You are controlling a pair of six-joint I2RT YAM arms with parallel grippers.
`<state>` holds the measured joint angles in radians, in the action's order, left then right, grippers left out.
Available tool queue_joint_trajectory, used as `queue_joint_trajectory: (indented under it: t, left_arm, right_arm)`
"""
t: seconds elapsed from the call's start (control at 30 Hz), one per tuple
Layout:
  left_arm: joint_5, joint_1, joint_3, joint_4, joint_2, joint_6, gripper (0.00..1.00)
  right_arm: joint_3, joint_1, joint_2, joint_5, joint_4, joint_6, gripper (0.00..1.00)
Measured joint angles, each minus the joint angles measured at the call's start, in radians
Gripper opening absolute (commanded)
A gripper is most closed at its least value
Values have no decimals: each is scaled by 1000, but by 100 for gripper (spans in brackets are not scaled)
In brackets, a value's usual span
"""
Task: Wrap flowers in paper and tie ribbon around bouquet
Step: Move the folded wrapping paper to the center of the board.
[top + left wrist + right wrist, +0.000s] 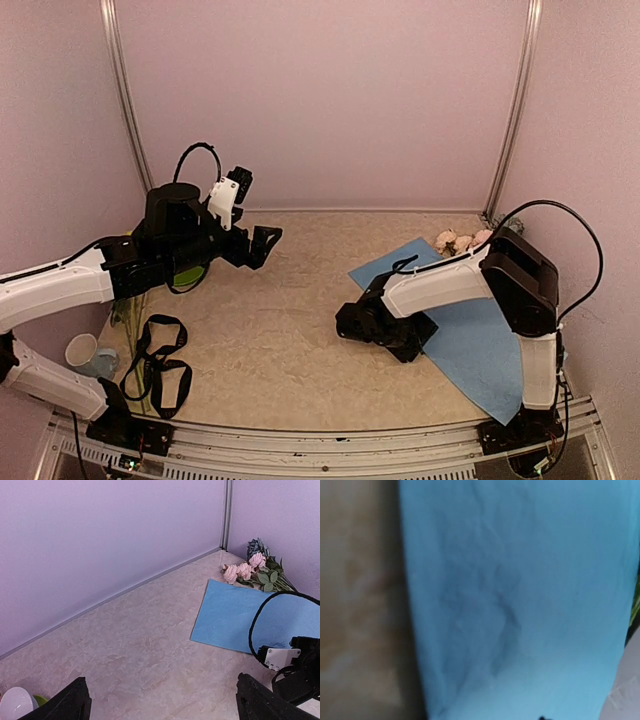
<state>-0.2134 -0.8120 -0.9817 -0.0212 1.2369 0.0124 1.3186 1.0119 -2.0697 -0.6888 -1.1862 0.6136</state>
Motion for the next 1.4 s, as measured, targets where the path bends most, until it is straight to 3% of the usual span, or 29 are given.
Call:
queue_joint_trajectory:
  t: [0.33,0.37,0.43,0.8,1.07,1.2,1.33,1.4]
  left_arm:
    - [32,2,2,10,-2,-1,99]
    - [35,2,2,10,-2,-1,99]
    - [41,2,4,13,-2,-1,99]
    - [61,4,9,14,-2,-3,99]
    - [63,15,13,15,-2,-4,99]
    - [68,15,13,16,-2,-4,99]
    - [70,18,13,20,-2,-3,99]
    - [71,21,16,22,-2,-3,99]
  right_arm:
    - [33,-12,-66,-127,14,-9,33]
    - [34,-18,-71,-135,18,-8,27]
    - [34,-37,-76,-149,27,-8,0]
    - [84,-81,-68,-148,53,0,0]
    - [96,-81,117,322,455,-50,0]
    - [137,-81,101,554,732,27,0]
    - [187,-80,19,671,951,133,0]
    - [245,-80,-45,693,1015,169,37]
